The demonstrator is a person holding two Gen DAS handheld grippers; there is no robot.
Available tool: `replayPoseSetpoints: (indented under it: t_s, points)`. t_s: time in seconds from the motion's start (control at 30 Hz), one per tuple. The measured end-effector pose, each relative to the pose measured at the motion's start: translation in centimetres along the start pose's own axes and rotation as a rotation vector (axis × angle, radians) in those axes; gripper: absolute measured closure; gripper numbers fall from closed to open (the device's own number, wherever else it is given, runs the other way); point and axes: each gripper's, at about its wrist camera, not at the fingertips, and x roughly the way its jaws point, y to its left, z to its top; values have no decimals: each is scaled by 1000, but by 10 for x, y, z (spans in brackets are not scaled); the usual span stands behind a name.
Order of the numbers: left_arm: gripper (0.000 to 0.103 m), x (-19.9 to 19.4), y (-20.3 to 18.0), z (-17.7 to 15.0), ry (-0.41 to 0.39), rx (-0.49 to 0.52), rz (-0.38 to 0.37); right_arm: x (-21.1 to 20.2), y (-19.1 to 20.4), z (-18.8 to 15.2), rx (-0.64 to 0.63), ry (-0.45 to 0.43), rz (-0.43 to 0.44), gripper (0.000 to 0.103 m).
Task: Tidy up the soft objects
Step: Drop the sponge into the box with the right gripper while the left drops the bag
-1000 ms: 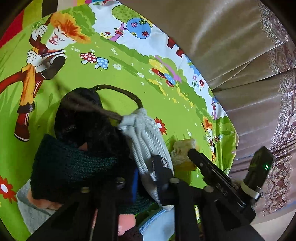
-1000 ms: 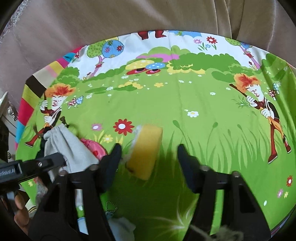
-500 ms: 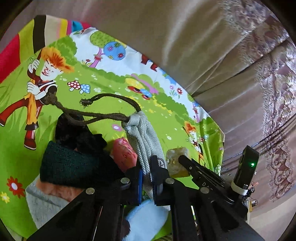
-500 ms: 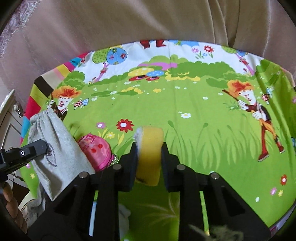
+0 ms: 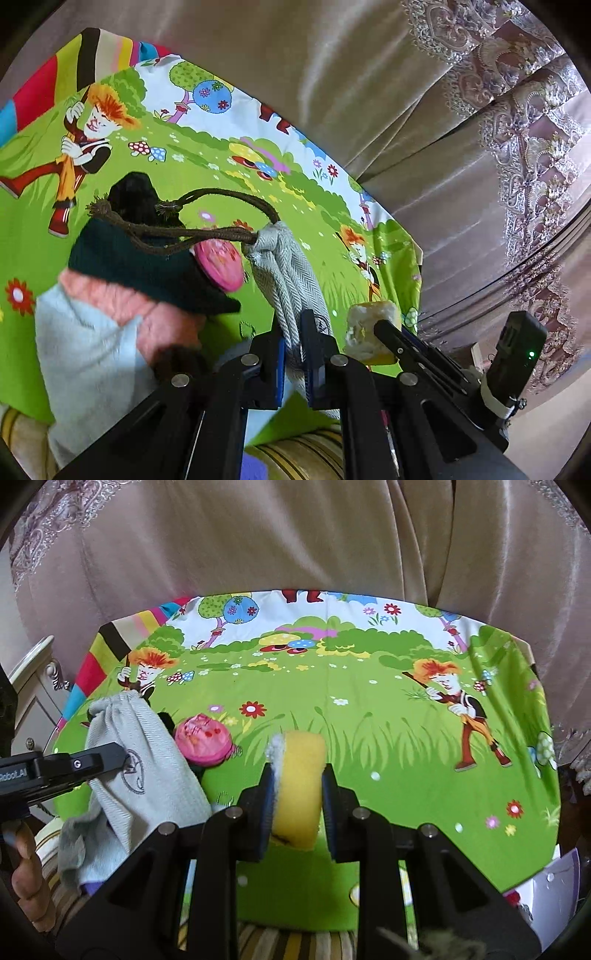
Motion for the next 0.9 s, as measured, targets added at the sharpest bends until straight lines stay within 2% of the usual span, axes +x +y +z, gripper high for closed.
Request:
replayPoseSetpoints:
  t_s: [0.5, 0.9]
  points:
    - [95, -18, -35, -55, 34, 11, -81, -65, -19, -42, 39, -17, -21, 76]
    - [95, -13, -89, -95, 101, 88, -156, -126, -74, -87, 117, -35, -86, 76]
